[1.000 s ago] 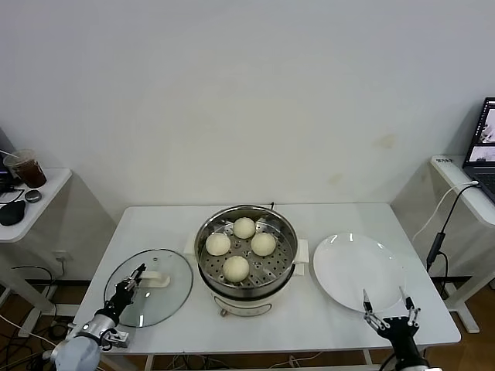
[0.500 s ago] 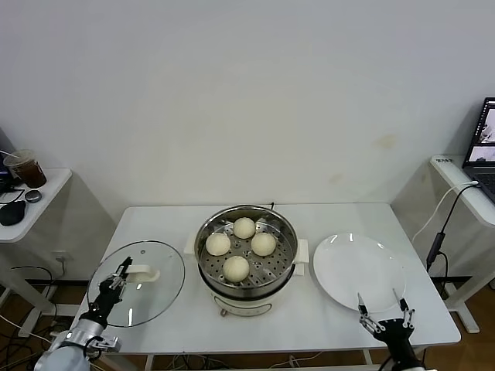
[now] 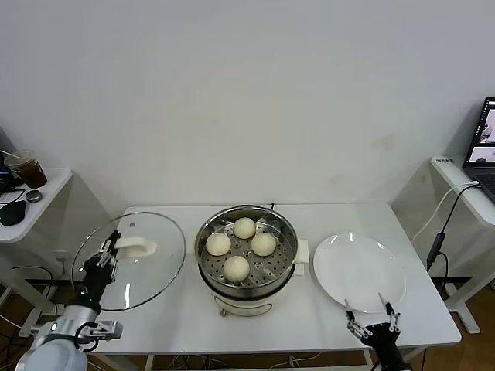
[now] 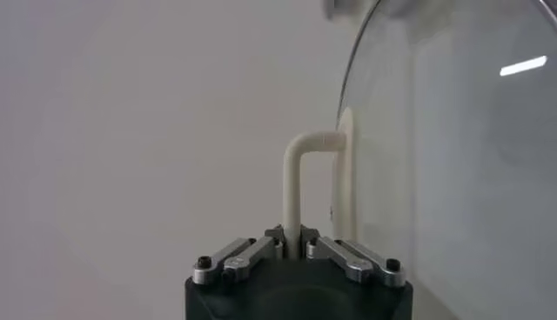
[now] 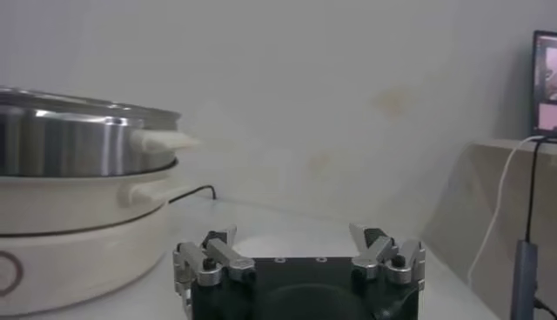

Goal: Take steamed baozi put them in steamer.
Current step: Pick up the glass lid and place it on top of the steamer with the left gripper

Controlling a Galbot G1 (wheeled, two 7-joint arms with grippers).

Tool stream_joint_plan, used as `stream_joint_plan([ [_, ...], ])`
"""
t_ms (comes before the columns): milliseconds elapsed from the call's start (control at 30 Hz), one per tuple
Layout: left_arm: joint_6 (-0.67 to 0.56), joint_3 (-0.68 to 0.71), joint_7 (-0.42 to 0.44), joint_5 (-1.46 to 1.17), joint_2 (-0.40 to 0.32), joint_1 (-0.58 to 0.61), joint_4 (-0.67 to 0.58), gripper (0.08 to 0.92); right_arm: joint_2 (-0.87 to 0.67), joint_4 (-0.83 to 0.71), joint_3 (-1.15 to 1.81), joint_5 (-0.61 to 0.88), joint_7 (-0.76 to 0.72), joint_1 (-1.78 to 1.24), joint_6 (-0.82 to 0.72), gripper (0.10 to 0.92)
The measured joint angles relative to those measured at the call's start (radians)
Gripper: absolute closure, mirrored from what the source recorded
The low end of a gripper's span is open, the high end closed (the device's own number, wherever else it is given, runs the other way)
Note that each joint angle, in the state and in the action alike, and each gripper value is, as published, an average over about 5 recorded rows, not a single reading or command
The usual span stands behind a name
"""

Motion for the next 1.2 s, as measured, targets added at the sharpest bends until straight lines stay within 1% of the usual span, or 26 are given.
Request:
stream_joint_plan([
  [100,0.072,0.045,0.049,-0.019,0.023,-0.027,-0.055,0.83,0.008,-0.006,-0.013,-0.015,0.004,0.006,0.005,0.203],
  [200,0.139,0.114,0.091,-0.023,0.034,-0.079,-0.089,0.83,0.018,-0.012,-0.026,-0.032,0.009,0.012,0.008,0.203],
  [400,0.247,0.285,0.174,0.015,0.021,-0.219,-0.109,0.83,0.041,-0.025,-0.057,-0.067,0.021,0.026,0.011,0.203],
  [567,0.306,0.427,0.245,0.087,-0.021,-0.343,-0.089,0.83,0.058,-0.044,-0.077,-0.096,0.026,0.041,0.022,0.203],
  [800,0.341,0.587,0.319,0.216,-0.103,-0.48,-0.026,0.83,0.073,-0.06,-0.097,-0.125,0.029,0.053,0.029,0.203],
  [1000,0.353,0.673,0.349,0.29,-0.167,-0.541,0.032,0.83,0.075,-0.061,-0.105,-0.136,0.029,0.052,0.033,0.203],
  [1200,0.359,0.722,0.354,0.327,-0.216,-0.566,0.082,0.83,0.072,-0.06,-0.109,-0.141,0.029,0.052,0.034,0.203],
])
